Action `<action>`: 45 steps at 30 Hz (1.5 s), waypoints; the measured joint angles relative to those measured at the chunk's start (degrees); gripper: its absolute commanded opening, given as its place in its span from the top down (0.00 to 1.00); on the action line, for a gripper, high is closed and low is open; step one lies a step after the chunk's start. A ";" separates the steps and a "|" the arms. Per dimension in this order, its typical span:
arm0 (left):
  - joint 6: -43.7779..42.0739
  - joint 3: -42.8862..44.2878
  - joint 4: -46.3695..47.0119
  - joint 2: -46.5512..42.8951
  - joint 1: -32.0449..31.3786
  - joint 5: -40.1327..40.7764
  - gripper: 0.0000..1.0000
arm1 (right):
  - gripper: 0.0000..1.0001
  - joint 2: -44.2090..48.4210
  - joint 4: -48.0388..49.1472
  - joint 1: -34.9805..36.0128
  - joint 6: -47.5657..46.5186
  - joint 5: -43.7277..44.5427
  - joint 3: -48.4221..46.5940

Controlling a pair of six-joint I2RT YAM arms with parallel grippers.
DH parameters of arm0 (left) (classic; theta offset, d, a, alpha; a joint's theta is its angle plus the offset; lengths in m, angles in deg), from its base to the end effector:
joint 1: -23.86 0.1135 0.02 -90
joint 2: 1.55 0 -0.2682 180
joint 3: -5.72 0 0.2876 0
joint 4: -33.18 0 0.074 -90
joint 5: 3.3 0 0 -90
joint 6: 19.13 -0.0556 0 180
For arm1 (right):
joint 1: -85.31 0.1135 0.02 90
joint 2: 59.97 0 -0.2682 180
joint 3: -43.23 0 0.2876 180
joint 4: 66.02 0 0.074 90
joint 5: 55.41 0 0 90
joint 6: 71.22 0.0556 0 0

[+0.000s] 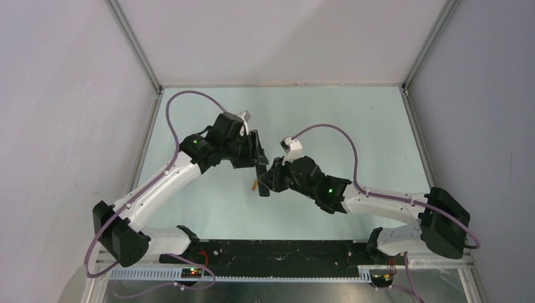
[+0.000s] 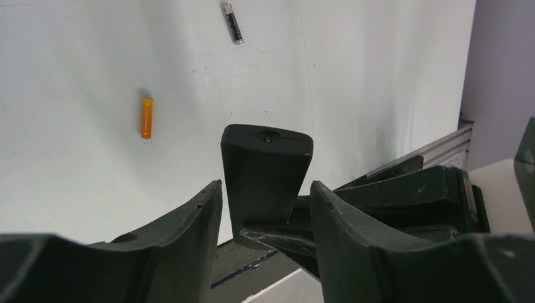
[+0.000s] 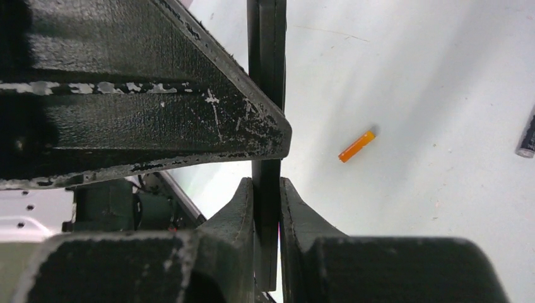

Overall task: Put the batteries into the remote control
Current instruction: Adjust the remote control.

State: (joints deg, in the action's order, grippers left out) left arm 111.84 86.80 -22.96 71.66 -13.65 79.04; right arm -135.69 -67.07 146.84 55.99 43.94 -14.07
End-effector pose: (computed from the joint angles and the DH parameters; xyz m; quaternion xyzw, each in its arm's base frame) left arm 0.2441 -0.1967 0.3133 -0.0044 0.9326 -0.2731 0.2358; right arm 0.1739 0.3018 0.2396 -0.1254 0.8054 0.3934 0.4252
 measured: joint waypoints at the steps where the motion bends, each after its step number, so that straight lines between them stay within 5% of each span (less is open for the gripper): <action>1: -0.63 0.00 0.04 -0.44 -0.02 -0.04 0.36 | 1.00 0.42 -0.04 -0.15 -0.37 -0.68 0.00; 5: -3.02 0.00 0.20 -3.82 -0.13 0.11 0.24 | 1.00 4.07 -0.92 -1.49 -2.19 -6.25 0.00; 12: -8.24 0.02 2.38 -10.56 -0.35 -4.00 0.19 | 1.00 11.78 -2.91 -5.42 -3.19 -21.16 -0.02; 25: -12.07 -0.22 13.42 -20.79 -0.09 -24.13 0.26 | 1.00 13.60 5.31 -9.22 6.51 -42.56 -2.32; 32: -11.43 -0.24 16.15 -20.17 -0.13 -30.80 0.49 | 1.00 13.25 12.07 -10.91 12.20 -48.81 -3.78; 42: -13.05 -0.24 16.94 -20.02 -0.11 -35.39 0.63 | 1.00 10.99 16.44 -12.61 13.81 -55.91 -4.09; 45: -13.14 -0.44 16.92 -19.71 -0.07 -36.22 0.82 | 1.00 10.40 17.51 -12.98 13.79 -57.94 -4.11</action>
State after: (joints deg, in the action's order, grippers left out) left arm 98.70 86.36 -6.05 51.94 -13.72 42.82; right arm -125.29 -49.57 133.86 69.78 -14.00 -18.18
